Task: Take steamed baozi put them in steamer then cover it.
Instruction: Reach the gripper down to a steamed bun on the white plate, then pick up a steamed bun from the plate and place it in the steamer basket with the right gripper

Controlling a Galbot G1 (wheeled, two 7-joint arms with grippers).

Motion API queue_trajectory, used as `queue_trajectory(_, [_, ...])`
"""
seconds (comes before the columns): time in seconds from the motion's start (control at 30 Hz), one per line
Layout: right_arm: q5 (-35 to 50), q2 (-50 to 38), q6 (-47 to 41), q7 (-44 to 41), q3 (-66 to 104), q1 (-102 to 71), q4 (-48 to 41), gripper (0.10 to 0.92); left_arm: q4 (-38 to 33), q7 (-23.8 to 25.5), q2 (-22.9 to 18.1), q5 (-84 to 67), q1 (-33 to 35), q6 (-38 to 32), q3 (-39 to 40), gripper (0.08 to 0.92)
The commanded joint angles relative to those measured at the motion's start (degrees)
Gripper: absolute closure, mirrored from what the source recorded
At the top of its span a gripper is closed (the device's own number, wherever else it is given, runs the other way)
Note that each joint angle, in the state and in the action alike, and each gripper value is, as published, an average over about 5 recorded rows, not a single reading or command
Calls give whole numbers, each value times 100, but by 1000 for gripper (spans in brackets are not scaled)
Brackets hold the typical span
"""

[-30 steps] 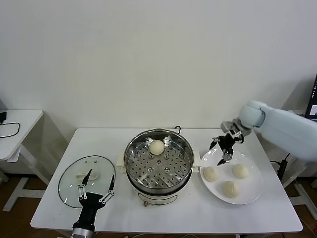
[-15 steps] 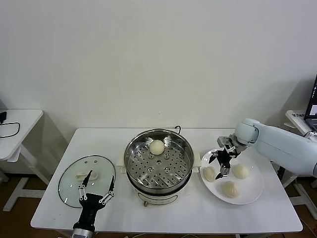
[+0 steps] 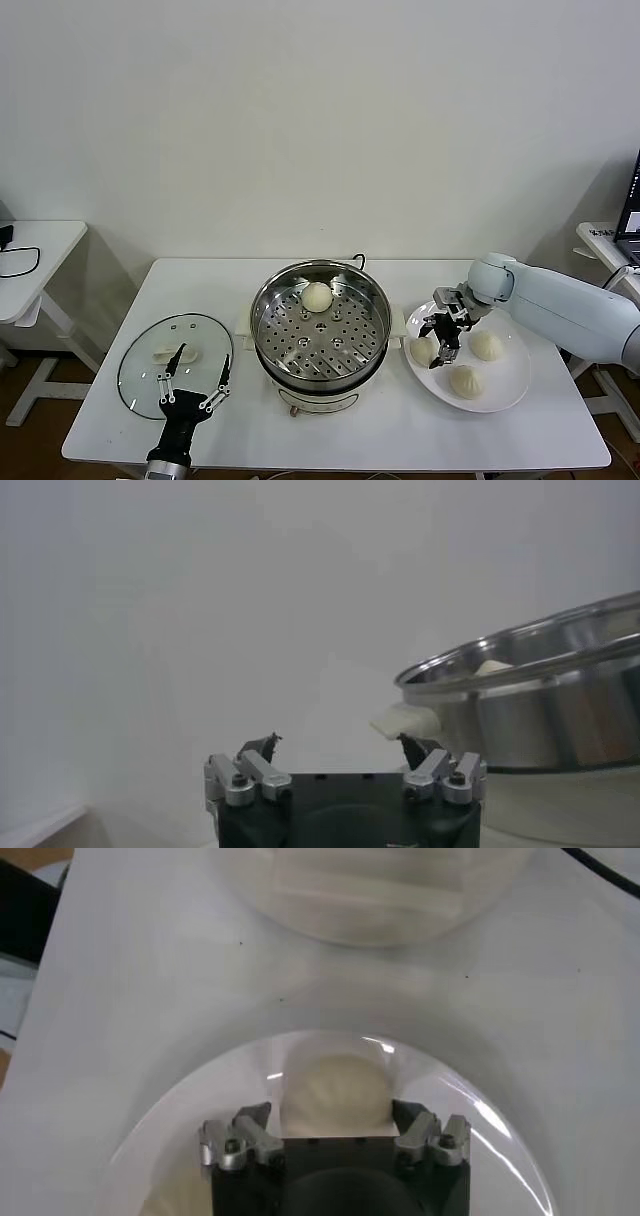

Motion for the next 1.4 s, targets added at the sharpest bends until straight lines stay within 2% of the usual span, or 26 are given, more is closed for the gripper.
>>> queue_trajectory(0.03, [-59,-25,-7,87,17,-50,25,357,-9,-5,-1,0,-4,7,8,177])
queue_trajectory(0.2, [-40,-157,-2,52,-50,260,211,405,-30,-8,4,-2,-9,15,15,177])
queue_trajectory(0.4, [193,-235,-8,-389,-637,1622,506,408,-65,-11,27,-3,-27,25,38,177])
queue_trajectory(0.57, [779,140,-103,-978,-1363,3273,738,405,-76,-12,42,0,-57,24,67,177])
queue_trajectory(0.73, [1431,773,-396,-1174,-1815,4241,1159,395,-67,-18,51,5,-79,26,80,177])
queue_trajectory(1.03, [2481,2019,-1050,-580,-2312,4662,1799,389,2,-41,64,8,-176,42,129,177])
queue_trajectory(1.4, [2950,3198,-1591,575,-2678,4045,1710,389,134,-88,51,8,-340,4,200,177])
